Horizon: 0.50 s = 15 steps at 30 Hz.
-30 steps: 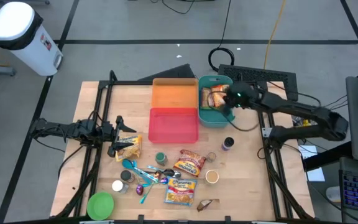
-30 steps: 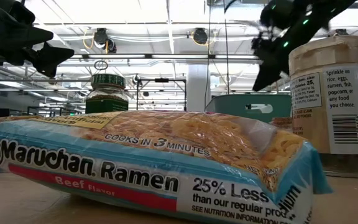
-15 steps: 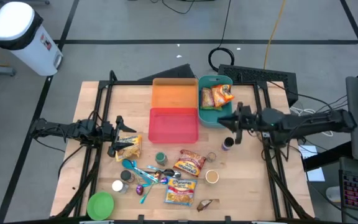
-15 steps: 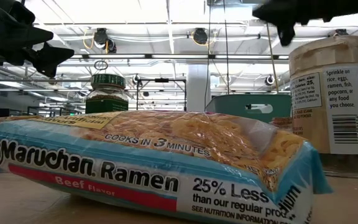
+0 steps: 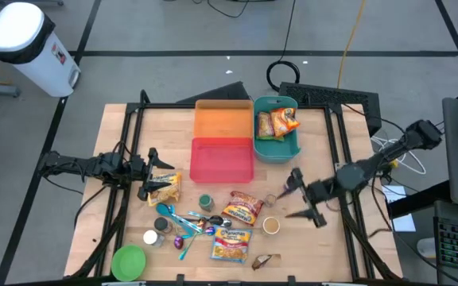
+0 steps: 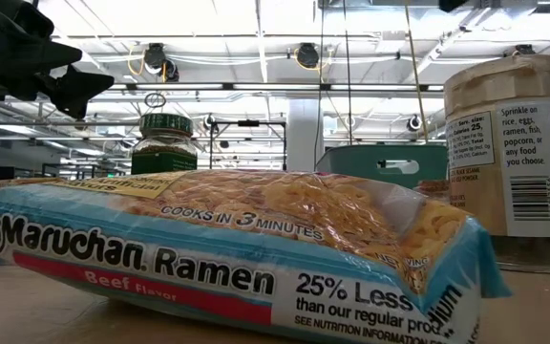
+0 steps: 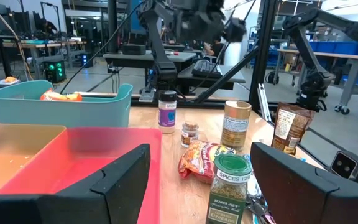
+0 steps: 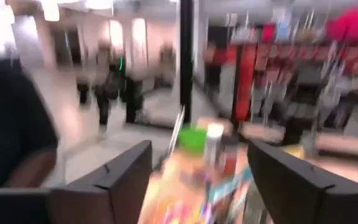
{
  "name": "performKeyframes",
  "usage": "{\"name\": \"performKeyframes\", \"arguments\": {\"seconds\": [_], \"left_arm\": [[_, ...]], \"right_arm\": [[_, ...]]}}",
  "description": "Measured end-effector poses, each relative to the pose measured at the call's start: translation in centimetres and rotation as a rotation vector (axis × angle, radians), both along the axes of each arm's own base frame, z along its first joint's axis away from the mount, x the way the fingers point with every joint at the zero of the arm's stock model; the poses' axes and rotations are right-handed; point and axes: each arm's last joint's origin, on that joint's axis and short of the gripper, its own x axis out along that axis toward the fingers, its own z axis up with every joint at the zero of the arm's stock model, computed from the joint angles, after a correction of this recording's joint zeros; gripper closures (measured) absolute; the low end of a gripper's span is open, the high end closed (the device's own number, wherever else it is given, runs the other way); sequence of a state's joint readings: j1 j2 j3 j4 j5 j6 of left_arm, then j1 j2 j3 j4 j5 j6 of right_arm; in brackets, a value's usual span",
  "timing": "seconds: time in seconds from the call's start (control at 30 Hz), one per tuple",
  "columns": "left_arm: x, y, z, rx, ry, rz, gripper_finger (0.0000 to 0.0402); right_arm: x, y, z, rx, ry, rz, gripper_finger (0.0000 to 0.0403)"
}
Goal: Pick & Place Food Item
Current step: Put the purple spice bottle into the orange bin
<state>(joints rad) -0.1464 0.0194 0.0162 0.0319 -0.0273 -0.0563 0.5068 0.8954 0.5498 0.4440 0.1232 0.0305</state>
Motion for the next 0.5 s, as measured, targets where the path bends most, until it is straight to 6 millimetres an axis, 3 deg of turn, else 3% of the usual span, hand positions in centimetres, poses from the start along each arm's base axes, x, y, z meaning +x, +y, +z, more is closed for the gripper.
{"name": "performKeyframes", "arguments": {"seconds": [0.27, 0.5], "left_arm": [[0.0, 0.0, 0.0, 0.000, 0.000, 0.000, 0.0119], [0.0, 0.0, 0.0, 0.000, 0.000, 0.000, 0.0119]], "right_arm": [[-2.4, 3.1, -0.7, -0.052, 0.423, -0.289, 0.0144], [-5.0, 3.3, -3.2, 0.075, 0.722, -0.448, 0.0161]]}}
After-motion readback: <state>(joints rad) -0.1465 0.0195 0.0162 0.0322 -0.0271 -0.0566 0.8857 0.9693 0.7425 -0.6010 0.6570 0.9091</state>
